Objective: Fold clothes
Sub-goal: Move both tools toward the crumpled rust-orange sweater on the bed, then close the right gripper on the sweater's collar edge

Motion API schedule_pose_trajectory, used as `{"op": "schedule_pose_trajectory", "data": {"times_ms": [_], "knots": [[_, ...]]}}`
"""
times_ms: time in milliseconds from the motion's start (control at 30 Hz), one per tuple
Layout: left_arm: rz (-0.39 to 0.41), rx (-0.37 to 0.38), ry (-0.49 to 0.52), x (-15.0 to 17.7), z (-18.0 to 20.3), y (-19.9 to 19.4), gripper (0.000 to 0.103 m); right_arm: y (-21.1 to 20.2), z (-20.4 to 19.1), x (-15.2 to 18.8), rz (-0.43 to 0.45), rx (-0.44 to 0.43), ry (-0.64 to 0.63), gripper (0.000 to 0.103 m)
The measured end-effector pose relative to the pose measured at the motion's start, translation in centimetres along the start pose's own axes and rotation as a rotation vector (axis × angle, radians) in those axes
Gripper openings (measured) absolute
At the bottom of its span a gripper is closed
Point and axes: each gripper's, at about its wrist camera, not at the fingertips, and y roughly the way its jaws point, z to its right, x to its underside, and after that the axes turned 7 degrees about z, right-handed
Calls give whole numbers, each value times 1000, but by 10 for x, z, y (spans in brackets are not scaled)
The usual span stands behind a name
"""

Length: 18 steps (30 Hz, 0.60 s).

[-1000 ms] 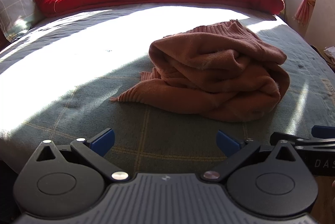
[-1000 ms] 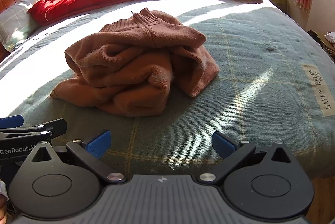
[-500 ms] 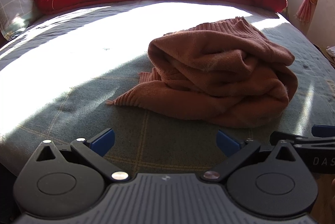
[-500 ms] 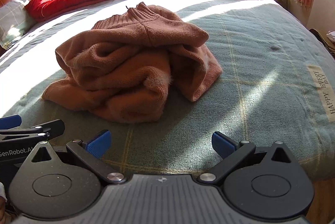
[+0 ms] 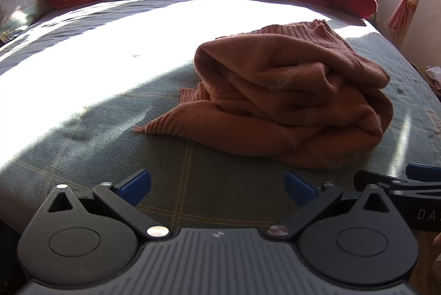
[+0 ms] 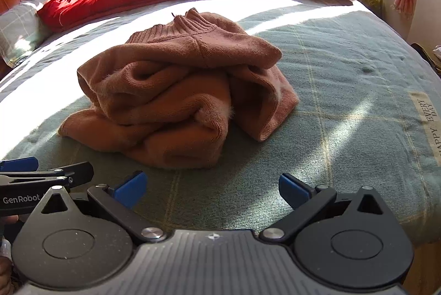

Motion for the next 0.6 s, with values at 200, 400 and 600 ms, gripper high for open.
{"op": "schedule_pose_trajectory", "data": {"times_ms": [200,400,600], "knots": [[19,27,4,-2,-3,6,103,3,7,-2,21,-63,28,103],[87,41,69,-5,-4,9,103,4,14,-8,59,-135,11,103],[139,116,100,-9,-9,12,103,9,16,-14,77,-190,-146,103]]}}
